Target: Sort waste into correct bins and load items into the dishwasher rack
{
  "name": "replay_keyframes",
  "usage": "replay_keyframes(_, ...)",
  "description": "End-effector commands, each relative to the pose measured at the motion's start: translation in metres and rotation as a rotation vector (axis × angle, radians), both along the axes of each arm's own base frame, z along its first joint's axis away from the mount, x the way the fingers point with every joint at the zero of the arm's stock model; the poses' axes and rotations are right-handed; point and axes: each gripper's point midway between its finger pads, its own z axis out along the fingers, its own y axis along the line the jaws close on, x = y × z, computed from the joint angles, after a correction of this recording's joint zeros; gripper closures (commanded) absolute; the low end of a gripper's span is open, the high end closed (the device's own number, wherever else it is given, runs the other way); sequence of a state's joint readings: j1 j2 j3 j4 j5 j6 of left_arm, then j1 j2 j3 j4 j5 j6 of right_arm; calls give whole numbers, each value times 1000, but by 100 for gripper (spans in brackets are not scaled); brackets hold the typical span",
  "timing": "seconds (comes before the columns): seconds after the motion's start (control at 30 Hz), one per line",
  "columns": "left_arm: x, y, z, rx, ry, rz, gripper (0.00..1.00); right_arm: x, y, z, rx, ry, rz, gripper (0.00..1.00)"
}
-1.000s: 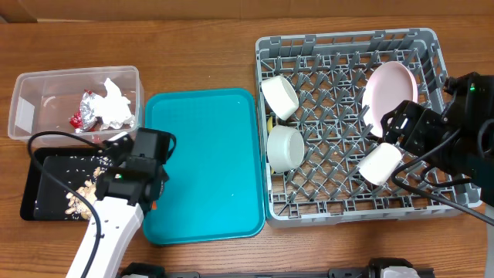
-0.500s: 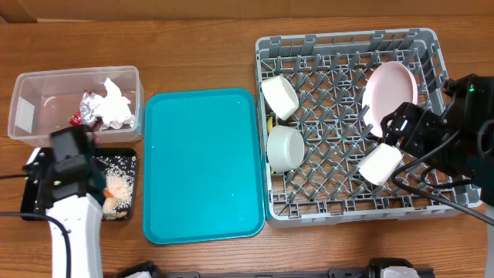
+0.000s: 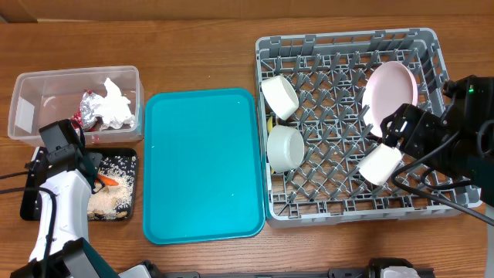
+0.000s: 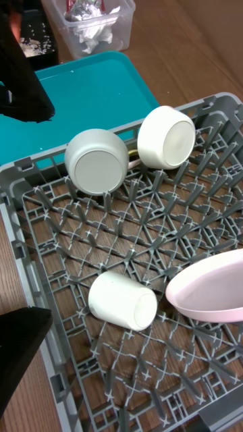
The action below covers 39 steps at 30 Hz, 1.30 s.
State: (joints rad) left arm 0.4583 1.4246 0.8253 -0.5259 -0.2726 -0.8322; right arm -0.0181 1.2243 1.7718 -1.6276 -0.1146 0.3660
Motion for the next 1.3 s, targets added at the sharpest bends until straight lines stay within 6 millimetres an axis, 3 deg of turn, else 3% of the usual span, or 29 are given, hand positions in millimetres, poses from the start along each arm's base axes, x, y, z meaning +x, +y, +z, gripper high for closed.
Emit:
replay_keyframes(0.0,14,-1,4,-21,-68,-7,63,0,-2,0,-7,1,-8,8)
replay_keyframes(0.17,21,-5,9,-39,-95,-60,41,-1,-2,0,-9,4,-5,7)
replay_keyframes(0.27,25,-10,15,-35,-99,-133,21,-1,-2,0,-9,4,-5,5)
replay_keyframes(0.43,23,-22,48,-18,-131,-240,20,0,-2,0,-9,0,-6,5)
replay_keyframes(0.53,30,-41,95,0,-205,-426,17,3,0,3,3,-18,2,5)
replay_keyframes(0.67,47,-111,190,58,-444,-970,21,12,16,21,43,-126,106,7)
replay_keyframes(0.73,39,-148,233,89,-551,-1176,21,15,25,36,72,-200,158,7)
replay_keyframes(0.83,18,-169,268,164,-534,-1269,19,15,31,57,92,-302,185,6)
replay_keyframes(0.93,-4,-183,285,232,-471,-1334,12,9,31,74,68,-390,205,6)
replay_keyframes(0.97,-10,-185,288,248,-452,-1335,0,6,31,80,57,-420,213,5)
replay_keyframes(1.13,-26,-179,286,295,-379,-1296,0,-8,32,95,38,-498,226,0)
replay_keyframes(1.27,-28,-180,281,271,-364,-1299,0,-13,32,90,42,-469,225,0)
